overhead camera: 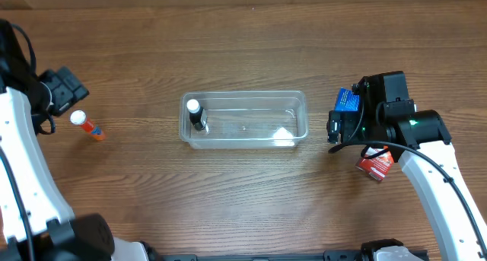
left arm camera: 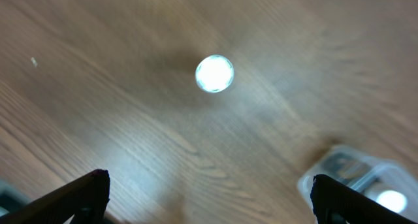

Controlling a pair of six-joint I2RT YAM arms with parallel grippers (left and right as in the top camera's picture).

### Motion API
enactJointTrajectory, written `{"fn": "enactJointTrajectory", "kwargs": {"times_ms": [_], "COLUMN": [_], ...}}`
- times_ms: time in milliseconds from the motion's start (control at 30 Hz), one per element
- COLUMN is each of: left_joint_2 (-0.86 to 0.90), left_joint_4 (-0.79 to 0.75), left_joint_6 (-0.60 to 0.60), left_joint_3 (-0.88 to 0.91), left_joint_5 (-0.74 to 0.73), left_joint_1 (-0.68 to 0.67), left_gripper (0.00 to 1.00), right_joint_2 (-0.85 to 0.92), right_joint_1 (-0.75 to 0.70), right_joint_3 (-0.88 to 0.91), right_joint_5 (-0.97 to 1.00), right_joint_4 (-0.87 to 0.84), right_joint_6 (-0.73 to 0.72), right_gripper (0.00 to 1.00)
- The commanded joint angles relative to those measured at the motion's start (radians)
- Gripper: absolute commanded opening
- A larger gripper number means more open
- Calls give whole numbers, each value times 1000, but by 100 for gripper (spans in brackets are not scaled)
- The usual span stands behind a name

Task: Pack container
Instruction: 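Move the left gripper to the orange Redoxon tube and grasp it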

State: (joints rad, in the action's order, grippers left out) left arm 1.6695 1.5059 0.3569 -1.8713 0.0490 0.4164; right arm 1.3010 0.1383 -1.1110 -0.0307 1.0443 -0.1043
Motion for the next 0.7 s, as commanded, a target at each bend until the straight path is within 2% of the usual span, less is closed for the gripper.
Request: {"fn": "enactJointTrajectory", "kwargs": {"times_ms": [0,233,400,667], "left_joint_2": [88,291,380,389], "left_joint_4": [-91,-154,-162,-184], "left_joint_6": [-47,-69,-69,-70], "left_joint_3": [126,141,141,141], "left_joint_5": [-42,-42,-39,-37], "left_joint_1": [24,23,23,23], "left_gripper": [100,99,92,62], "right_joint_2": [-2,-2,-2,2], "right_joint_1": [3,3,3,3], "right_joint_3": [-27,-27,-27,-27], "right_joint_5": [-9,-9,-8,-9], "right_joint_4": [-5,-3,-2,-2], "right_joint_6": [-1,-1,-1,-1], "right_gripper": [100,100,100,100]}}
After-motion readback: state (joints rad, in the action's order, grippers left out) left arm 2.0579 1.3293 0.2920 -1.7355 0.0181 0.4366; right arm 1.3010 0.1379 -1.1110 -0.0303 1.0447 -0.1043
